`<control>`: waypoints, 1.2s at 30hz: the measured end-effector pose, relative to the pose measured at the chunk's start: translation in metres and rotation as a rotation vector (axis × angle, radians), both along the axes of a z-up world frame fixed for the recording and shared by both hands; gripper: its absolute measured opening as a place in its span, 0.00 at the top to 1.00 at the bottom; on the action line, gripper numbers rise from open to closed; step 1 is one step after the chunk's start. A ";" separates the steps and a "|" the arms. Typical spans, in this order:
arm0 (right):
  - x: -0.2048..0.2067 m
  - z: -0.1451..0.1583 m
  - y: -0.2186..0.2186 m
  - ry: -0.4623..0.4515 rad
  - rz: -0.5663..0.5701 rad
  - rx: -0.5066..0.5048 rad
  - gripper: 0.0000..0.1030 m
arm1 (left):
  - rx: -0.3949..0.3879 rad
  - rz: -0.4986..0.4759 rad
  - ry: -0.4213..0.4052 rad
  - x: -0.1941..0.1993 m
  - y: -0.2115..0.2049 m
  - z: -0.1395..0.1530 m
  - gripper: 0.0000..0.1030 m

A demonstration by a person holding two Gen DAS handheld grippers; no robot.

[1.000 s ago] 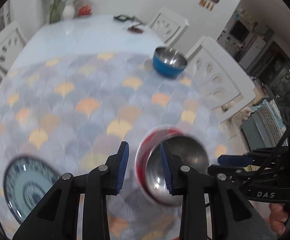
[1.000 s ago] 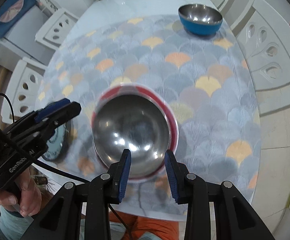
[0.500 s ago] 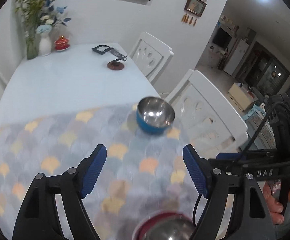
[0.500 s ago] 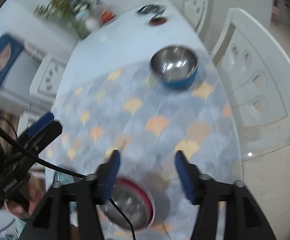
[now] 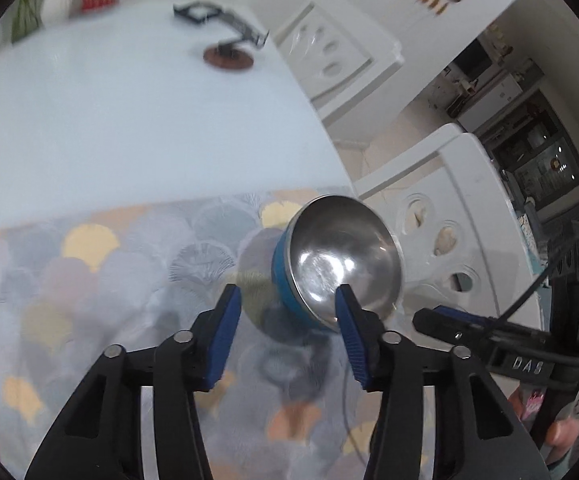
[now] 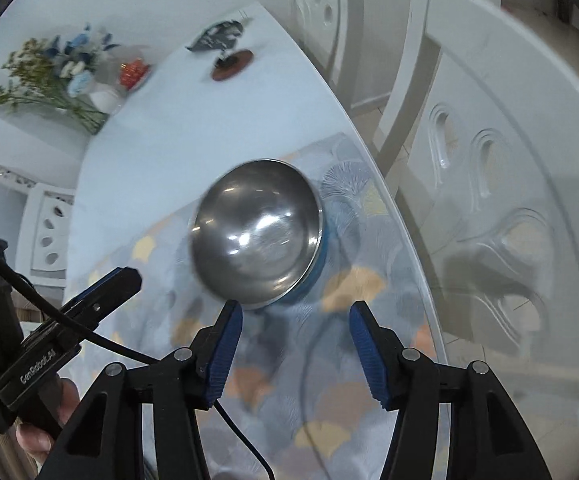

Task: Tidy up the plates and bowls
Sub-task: 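Close both grippers on the rim of the blue steel bowl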

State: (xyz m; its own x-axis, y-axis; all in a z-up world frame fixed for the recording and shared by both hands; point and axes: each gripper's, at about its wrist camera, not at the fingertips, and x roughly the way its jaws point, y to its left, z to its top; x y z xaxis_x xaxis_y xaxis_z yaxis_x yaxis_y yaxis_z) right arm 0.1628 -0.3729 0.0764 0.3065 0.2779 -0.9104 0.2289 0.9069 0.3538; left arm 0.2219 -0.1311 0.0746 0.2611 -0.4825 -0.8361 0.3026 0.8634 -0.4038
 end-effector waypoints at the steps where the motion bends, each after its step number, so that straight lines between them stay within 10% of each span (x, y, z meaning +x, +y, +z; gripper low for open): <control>1: 0.006 -0.008 -0.001 0.013 0.002 -0.004 0.50 | 0.002 0.000 0.016 0.005 -0.003 -0.008 0.63; 20: 0.030 -0.058 -0.003 0.063 0.024 0.039 0.76 | 0.016 -0.056 0.050 0.016 -0.030 -0.044 0.85; 36: -0.021 0.003 0.016 0.010 0.047 0.026 0.77 | -0.024 -0.047 -0.019 -0.035 -0.015 0.013 0.85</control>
